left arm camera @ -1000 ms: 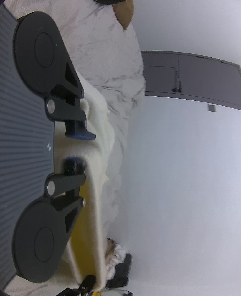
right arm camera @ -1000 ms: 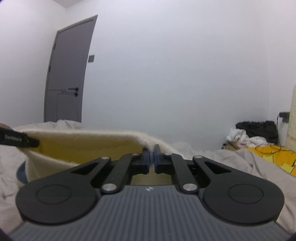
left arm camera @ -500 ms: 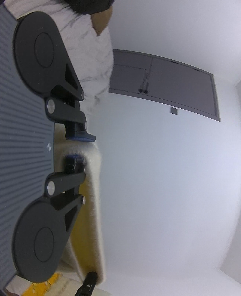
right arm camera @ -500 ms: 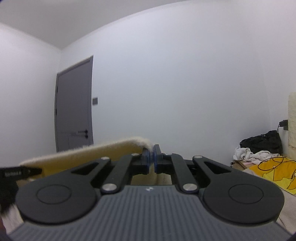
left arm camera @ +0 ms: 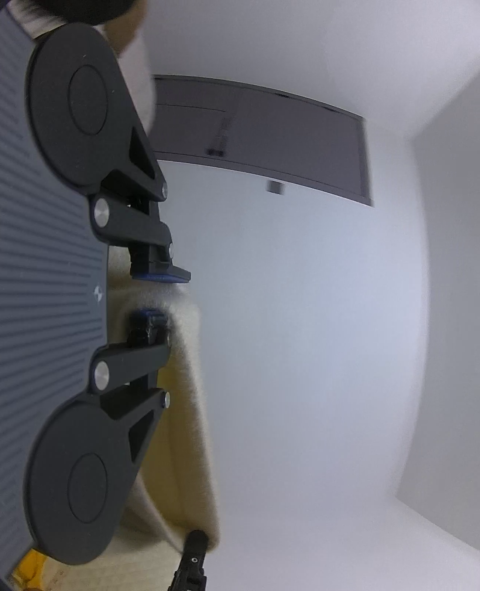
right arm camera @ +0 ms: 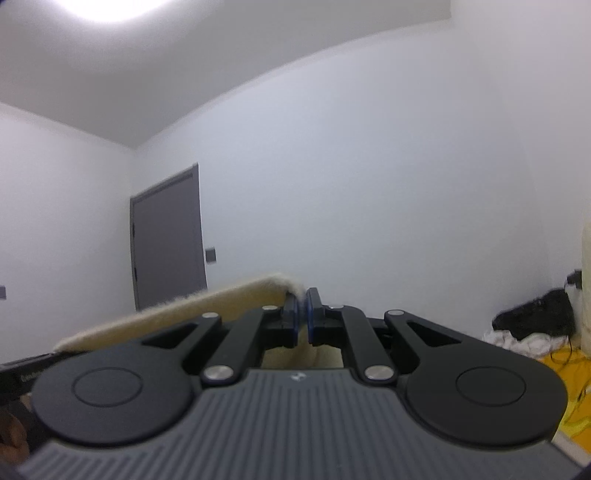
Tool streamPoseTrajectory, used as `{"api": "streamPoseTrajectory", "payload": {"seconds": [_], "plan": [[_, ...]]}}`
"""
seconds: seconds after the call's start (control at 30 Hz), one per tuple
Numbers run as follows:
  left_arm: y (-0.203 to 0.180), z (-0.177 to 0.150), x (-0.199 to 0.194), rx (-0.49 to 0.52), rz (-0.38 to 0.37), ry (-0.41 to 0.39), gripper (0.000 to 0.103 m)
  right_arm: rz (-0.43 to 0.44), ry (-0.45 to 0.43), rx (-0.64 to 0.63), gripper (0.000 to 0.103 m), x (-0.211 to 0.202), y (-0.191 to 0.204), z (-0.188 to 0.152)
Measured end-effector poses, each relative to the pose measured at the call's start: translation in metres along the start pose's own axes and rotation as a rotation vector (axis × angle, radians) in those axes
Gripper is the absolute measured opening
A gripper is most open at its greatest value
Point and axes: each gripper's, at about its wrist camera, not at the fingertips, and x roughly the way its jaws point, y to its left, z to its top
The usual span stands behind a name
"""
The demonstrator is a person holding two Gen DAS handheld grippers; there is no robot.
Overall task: Fold large clothes
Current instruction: 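Raise the blanket high with both grippers, stretching the edge between them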
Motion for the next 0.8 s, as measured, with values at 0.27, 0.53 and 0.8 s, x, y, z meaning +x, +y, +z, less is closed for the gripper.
{"api": "streamPoseTrajectory", "payload": {"seconds": [0.27,0.53,0.8], "plan": [[-0.028,0.118,-0.015,-0.043,-0.079,-0.058,0.016,0.012,-0.096,-0.034,0.006,0.005,0.014,0.092],[-0.057,0.142,0.05,0.006,-0.071,-0.023,0.018,-0.023,-0.04,-0.095,0.007,0.089,0.009,0.12],[-0.055,0.022,0.201,-0.049,-0.04,0.229,0.018,-0.074,0.178,-0.046,0.007,0.23,-0.046,-0.007]]}}
